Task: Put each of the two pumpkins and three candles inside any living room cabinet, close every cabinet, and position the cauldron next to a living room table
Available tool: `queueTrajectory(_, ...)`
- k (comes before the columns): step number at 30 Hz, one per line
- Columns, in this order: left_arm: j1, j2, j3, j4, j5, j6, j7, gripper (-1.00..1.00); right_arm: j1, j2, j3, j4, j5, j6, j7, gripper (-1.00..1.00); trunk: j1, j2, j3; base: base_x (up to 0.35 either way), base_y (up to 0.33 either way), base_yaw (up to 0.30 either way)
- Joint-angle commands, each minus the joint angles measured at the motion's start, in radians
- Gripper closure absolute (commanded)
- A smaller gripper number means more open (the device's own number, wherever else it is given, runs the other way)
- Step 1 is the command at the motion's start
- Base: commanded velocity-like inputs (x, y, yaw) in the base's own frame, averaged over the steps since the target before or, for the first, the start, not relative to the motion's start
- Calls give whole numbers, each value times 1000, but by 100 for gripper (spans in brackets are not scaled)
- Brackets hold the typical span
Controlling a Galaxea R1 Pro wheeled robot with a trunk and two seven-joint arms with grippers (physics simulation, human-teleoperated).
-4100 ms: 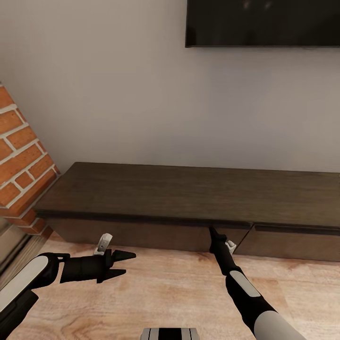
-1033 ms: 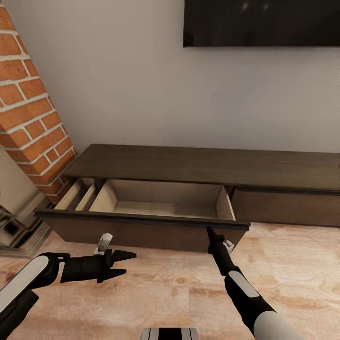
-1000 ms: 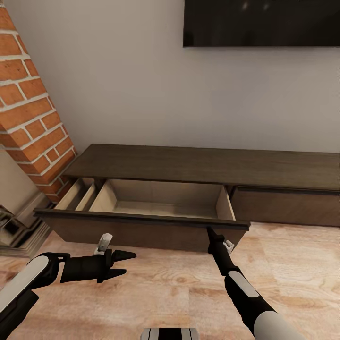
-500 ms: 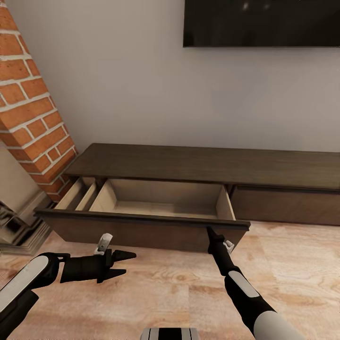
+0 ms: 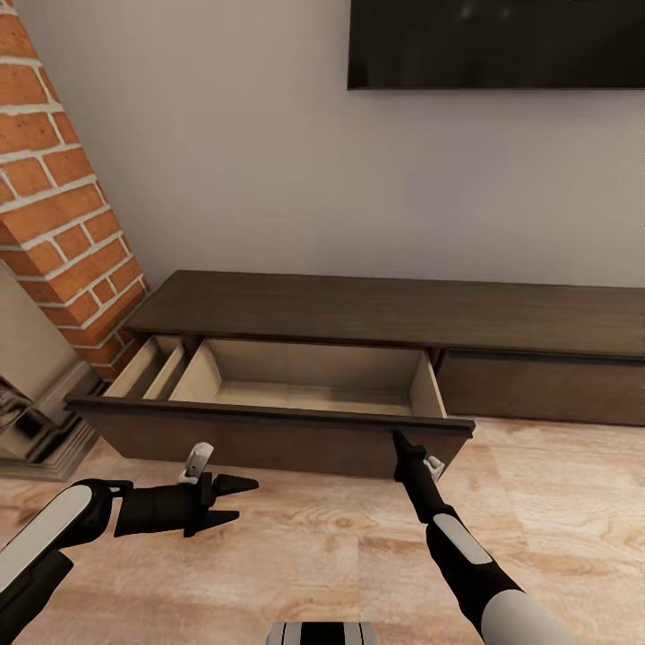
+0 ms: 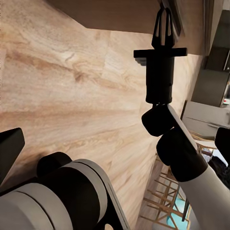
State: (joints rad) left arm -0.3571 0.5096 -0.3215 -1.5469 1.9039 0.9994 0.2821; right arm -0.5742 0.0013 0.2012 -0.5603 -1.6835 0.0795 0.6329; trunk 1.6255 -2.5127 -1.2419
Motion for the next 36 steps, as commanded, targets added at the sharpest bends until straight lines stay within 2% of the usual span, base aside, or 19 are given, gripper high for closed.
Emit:
queueTrajectory(1, 0, 1, -1, -1, 11, 0, 9, -100, -1, 0, -29, 0, -25, 10, 10, 100, 0, 0, -1, -4, 0, 0)
queueTrajectory(5, 0, 0, -1, -1, 11, 0, 10, -100, -1, 0, -29, 0, -25, 10, 10, 100, 0, 0, -1, -13, 0, 0)
queueTrajectory(6, 0, 0, -1, -1, 11, 0, 10, -100, -1, 0, -29, 0, -25, 10, 10, -100, 0, 0, -1, -82, 0, 0)
queueTrajectory(21, 0, 0, -1, 0, 11, 0, 10, -100, -1, 0, -29, 0, -25, 10, 10, -100, 0, 0, -1, -54, 0, 0)
queueTrajectory(30, 0, 0, -1, 1, 11, 0, 10, -100, -1, -1, -29, 0, -26, 14, 6, -100, 0, 0, -1, -220, 0, 0)
queueTrajectory(36, 0, 0, -1, 1, 11, -1, 10, -100, -1, 0, -29, 0, -23, 125, 5, -100, 0, 0, -1, -33, 0, 0)
